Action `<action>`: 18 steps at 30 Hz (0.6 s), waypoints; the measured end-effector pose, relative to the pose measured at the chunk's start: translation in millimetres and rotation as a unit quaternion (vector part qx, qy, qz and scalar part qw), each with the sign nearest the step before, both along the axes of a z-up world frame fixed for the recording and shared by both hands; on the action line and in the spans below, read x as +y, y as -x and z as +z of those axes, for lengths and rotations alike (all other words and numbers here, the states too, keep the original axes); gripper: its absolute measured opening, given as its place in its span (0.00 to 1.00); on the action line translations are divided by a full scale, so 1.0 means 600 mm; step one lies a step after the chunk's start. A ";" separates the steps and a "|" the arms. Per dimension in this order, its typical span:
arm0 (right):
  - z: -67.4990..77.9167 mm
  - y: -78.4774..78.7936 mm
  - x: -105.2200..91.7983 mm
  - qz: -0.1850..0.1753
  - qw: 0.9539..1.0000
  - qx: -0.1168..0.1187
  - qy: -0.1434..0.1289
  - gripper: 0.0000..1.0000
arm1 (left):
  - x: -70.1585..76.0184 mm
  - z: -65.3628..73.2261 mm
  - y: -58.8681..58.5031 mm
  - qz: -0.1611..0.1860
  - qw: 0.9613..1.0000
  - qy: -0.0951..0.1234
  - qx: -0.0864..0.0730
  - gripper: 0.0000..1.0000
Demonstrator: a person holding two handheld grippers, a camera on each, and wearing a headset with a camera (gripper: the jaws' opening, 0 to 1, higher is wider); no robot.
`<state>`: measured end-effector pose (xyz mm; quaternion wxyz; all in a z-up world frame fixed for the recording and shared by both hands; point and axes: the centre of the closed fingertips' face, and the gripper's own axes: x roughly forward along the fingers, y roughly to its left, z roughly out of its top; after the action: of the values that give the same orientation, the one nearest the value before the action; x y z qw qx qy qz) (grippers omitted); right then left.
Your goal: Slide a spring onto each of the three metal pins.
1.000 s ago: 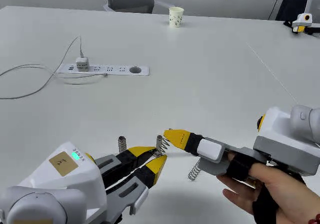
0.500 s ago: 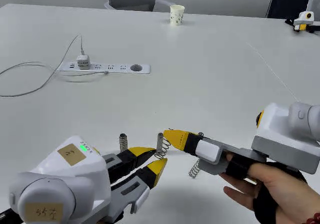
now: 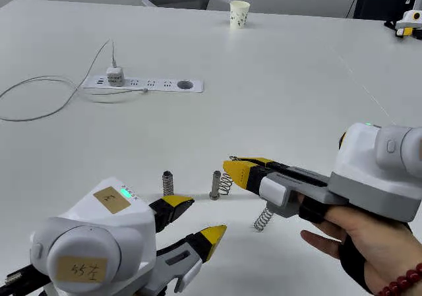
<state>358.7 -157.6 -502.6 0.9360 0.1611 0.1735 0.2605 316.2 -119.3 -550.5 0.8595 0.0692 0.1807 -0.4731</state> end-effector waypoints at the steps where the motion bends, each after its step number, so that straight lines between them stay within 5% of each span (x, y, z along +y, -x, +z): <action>1: 0.000 -0.003 0.000 0.002 1.000 -0.005 0.007 0.11 | 0.001 -0.001 0.000 0.002 1.000 0.000 0.003 0.37; 18: -0.015 -0.048 -0.006 0.000 0.997 -0.036 0.061 0.11 | 0.002 -0.014 0.006 0.003 1.000 -0.002 0.013 0.54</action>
<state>387.4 -161.4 -511.4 0.9498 0.0942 0.1555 0.2547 312.8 -118.1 -558.8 0.8586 0.0647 0.1929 -0.4706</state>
